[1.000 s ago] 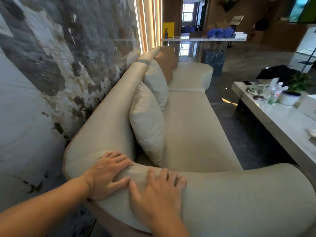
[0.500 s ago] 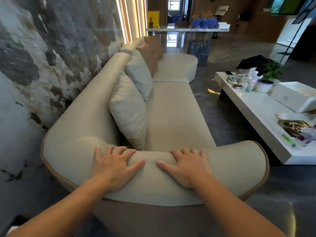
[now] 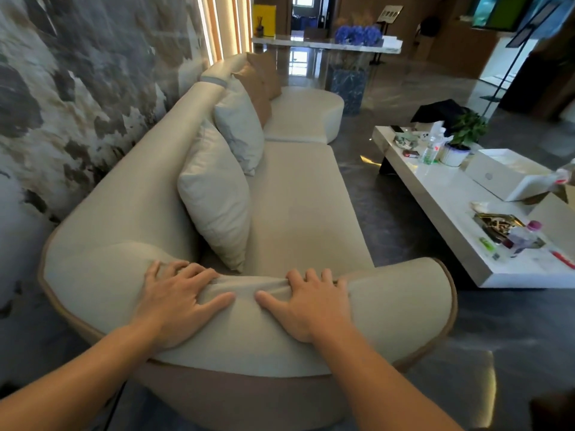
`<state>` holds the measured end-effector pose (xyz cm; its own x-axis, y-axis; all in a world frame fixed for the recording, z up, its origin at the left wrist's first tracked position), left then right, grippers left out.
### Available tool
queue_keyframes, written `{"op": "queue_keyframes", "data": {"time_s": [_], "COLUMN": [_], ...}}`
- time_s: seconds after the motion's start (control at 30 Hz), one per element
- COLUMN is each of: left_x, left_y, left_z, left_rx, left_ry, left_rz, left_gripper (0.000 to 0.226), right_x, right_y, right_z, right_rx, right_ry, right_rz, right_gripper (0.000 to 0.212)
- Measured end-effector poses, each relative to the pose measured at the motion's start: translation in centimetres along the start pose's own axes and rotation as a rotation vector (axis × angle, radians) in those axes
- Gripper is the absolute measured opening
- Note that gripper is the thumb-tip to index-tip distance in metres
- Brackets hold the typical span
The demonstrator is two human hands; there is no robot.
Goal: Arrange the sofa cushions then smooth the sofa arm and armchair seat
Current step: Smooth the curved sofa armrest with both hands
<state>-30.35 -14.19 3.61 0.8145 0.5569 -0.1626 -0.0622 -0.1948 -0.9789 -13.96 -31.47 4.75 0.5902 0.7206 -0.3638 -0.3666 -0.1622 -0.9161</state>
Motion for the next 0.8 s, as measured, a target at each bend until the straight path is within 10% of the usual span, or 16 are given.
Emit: {"op": "queue_keyframes", "data": {"time_s": [0.47,0.8], "left_x": [-0.3,2.0], "left_y": [0.7,-1.3], "left_z": [-0.3,-0.6], "left_rx": [-0.115,-0.044], "left_ry": [-0.019,-0.117], "left_rz": [-0.125,-0.055], "left_gripper": [0.041,0.063], "right_x": [0.2,2.9], "right_y": [1.4,-1.4], "right_z": [1.2,1.0], "right_rx": [0.127,-0.009], "right_ry": [0.022,-0.092], "right_rz": [-0.184,-0.117], "right_gripper": [0.064,0.068]}}
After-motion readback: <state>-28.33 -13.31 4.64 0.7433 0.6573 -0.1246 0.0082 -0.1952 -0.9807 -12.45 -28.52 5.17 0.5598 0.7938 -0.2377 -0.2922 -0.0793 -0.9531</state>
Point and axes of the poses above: each hand's wrist, its own x-axis towards the middle knuckle, its own y-axis out of the palm, z = x × y, the point moved 1 cm from there along x, towards the middle knuckle, and after that the axes turned 15 degrees about z, right-handed, at the moved point
